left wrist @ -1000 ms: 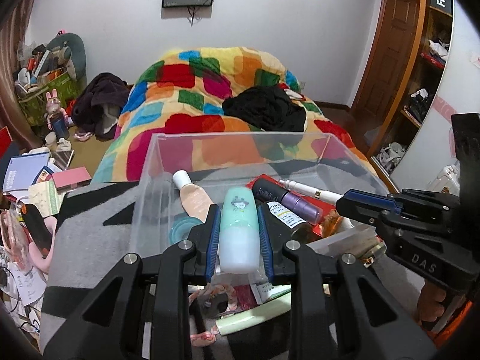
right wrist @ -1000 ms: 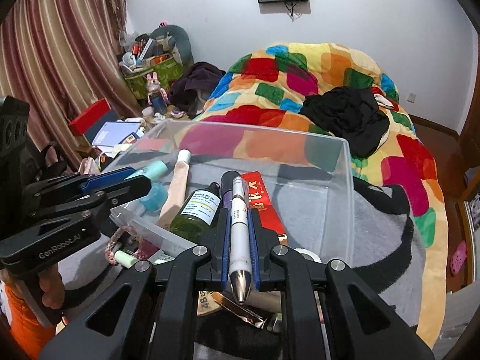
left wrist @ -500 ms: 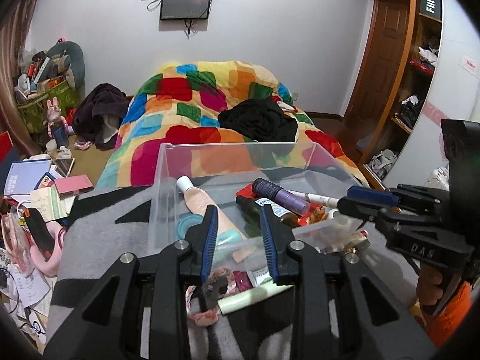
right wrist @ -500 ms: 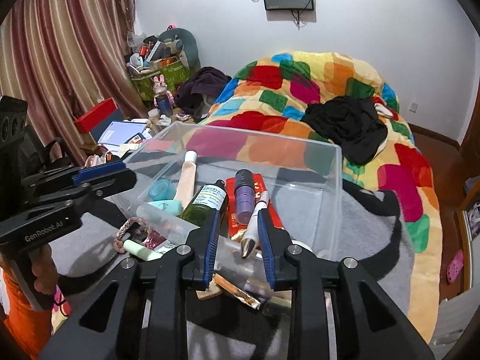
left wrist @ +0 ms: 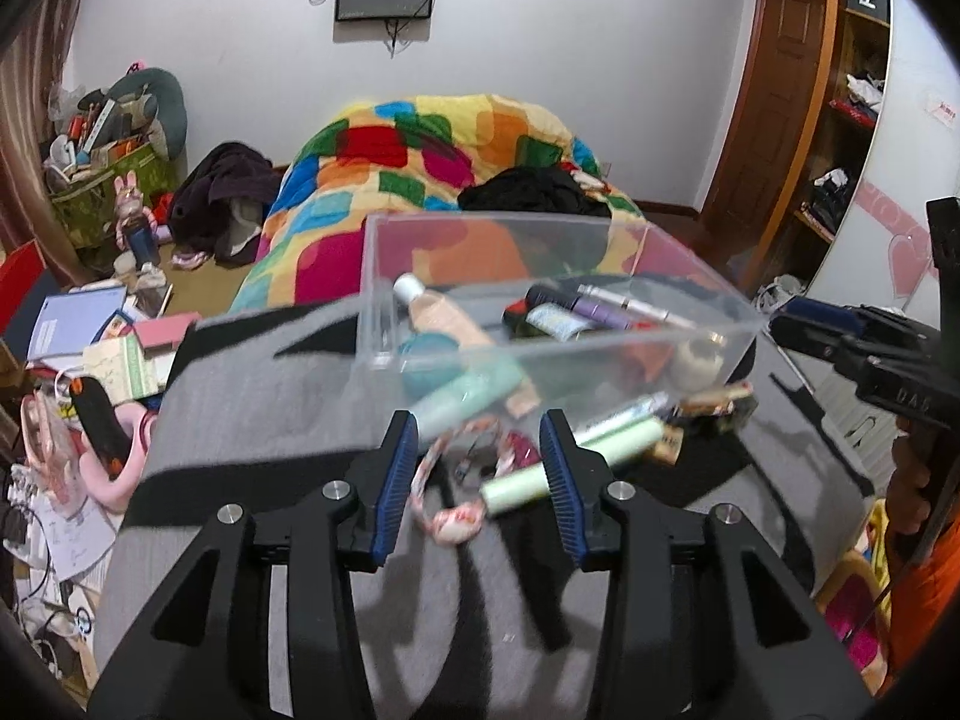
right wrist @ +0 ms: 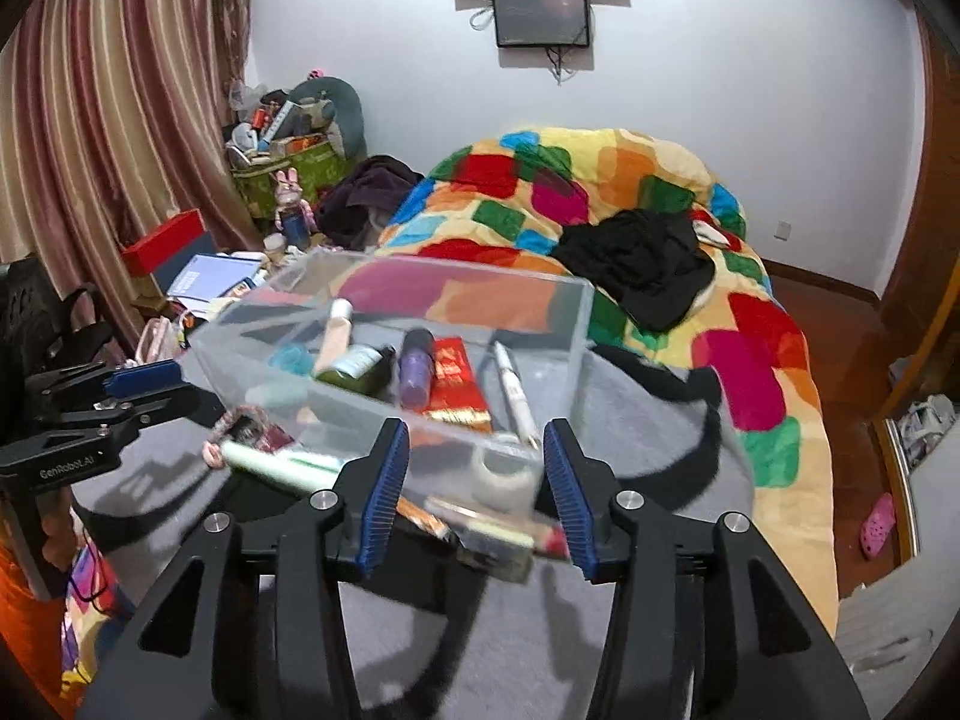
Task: Organize objects
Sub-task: 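Lower braided keychain with left gripper while right gripper lowers green-capped box, release both into box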
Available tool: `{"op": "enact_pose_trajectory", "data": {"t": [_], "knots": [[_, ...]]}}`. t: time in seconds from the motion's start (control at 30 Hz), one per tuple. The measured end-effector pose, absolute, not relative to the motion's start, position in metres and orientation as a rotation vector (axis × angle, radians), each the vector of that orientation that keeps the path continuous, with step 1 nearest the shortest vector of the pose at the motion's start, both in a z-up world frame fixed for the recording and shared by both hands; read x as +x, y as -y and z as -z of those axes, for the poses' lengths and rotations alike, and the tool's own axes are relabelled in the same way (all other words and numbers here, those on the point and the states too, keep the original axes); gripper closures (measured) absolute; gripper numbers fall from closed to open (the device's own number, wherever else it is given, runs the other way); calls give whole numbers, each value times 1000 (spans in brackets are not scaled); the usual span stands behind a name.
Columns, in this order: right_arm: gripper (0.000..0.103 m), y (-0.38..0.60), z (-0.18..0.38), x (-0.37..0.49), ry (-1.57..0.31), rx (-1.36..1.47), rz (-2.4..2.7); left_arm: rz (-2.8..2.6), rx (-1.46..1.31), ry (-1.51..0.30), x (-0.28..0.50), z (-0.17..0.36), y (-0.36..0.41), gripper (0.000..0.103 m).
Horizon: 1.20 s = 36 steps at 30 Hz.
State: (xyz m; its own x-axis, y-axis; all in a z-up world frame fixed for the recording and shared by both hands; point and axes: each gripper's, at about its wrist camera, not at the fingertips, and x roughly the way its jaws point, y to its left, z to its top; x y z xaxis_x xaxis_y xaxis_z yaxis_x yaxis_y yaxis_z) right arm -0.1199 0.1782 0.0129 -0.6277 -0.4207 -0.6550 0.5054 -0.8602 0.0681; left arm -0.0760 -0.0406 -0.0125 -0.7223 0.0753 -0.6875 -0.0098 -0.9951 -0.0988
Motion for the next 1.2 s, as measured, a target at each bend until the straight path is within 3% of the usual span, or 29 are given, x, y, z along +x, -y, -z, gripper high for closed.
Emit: {"op": "enact_pose_trajectory", "data": {"t": [0.43,0.53,0.67,0.87,0.9,1.0,1.2], "knots": [[58,-192,31,-120,-158,1115,2434,-2819,-1336,158,-63,63,54,59],[51,-189,32,-119,-159,1122,2427,-2813,-1331,160,-70,62,51,59],[51,-183,38,-119,-170,1142,2425,-2819,-1330,154,-79,65,45,59],[51,-178,47,-122,-164,1169,2417,-2845,-1299,143,-77,66,43,77],[52,-177,49,-122,-165,1173,2416,-2845,-1294,154,-76,66,44,78],[69,-178,53,-123,-167,1185,2409,-2848,-1285,170,-73,64,46,80],[70,-182,52,-122,-148,1174,2424,-2882,-1235,199,-62,54,48,81]]}}
